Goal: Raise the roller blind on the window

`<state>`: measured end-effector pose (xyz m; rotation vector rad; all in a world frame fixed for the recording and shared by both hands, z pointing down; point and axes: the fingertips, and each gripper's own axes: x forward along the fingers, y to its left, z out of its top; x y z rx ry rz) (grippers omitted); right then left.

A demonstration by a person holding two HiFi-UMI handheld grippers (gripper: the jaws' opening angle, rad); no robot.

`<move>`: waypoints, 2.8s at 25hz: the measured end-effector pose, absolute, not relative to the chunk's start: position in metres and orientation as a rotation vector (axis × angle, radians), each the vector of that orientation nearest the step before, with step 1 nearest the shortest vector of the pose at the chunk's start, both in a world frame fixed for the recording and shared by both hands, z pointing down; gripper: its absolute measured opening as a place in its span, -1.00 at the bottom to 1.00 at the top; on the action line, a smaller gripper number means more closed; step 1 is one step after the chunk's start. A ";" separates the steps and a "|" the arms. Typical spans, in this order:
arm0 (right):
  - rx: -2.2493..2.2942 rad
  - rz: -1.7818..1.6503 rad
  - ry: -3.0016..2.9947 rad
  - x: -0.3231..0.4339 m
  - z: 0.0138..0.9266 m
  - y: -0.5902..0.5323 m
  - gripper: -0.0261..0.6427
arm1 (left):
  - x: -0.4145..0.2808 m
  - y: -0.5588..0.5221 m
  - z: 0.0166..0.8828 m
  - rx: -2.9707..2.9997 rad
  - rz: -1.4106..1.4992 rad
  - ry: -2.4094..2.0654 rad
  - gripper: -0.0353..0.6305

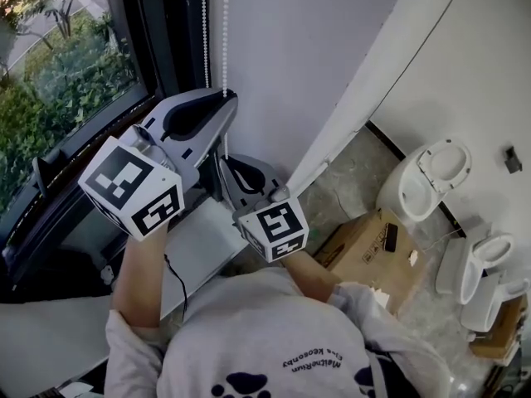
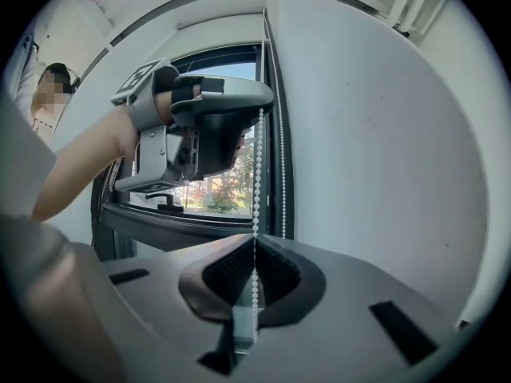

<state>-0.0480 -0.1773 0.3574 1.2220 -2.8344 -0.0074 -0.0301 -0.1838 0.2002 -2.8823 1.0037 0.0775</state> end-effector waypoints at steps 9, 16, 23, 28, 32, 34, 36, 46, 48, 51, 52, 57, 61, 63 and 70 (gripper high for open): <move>1.242 -0.054 -2.818 -0.048 0.361 -0.180 -0.89 | -0.034 -0.181 0.205 -2.883 0.158 1.030 -0.86; 1.236 -0.016 -2.765 -0.048 0.397 -0.182 -0.89 | -0.037 -0.183 0.241 -2.923 0.152 1.078 -0.86; 1.222 0.025 -2.688 -0.047 0.450 -0.180 -0.89 | -0.035 -0.183 0.294 -2.972 0.085 1.133 -0.86; 1.187 0.067 -2.632 -0.045 0.495 -0.176 -0.89 | -0.034 -0.184 0.340 -3.017 0.035 1.189 -0.86; 1.155 0.109 -2.590 -0.044 0.525 -0.172 -0.89 | -0.034 -0.183 0.370 -3.046 0.003 1.225 -0.86; 1.140 0.132 -2.576 -0.045 0.536 -0.171 -0.89 | -0.035 -0.182 0.382 -3.055 -0.011 1.241 -0.86; 1.128 0.164 -2.566 -0.045 0.546 -0.170 -0.89 | -0.036 -0.182 0.391 -3.062 -0.018 1.258 -0.86; 1.085 0.200 -2.513 -0.044 0.580 -0.167 -0.89 | -0.035 -0.180 0.426 -3.092 -0.040 1.308 -0.86; 1.080 0.213 -2.501 -0.043 0.586 -0.166 -0.89 | -0.034 -0.179 0.432 -3.098 -0.046 1.315 -0.86; 1.073 0.234 -2.487 -0.041 0.594 -0.165 -0.89 | -0.034 -0.179 0.441 -3.104 -0.055 1.326 -0.86; 1.071 0.240 -2.484 -0.040 0.597 -0.165 -0.89 | -0.034 -0.179 0.443 -3.106 -0.058 1.329 -0.86; 1.064 0.250 -2.472 -0.038 0.604 -0.163 -0.89 | -0.034 -0.178 0.451 -3.105 -0.055 1.348 -0.86; 1.070 0.251 -2.479 -0.036 0.604 -0.164 -0.89 | -0.030 -0.175 0.450 -3.095 -0.052 1.348 -0.86; 1.070 0.245 -2.482 -0.036 0.604 -0.164 -0.89 | -0.027 -0.175 0.449 -3.069 -0.064 1.341 -0.86; 1.096 0.249 -2.500 -0.034 0.599 -0.164 -0.89 | -0.030 -0.167 0.440 -2.936 -0.036 1.337 -0.66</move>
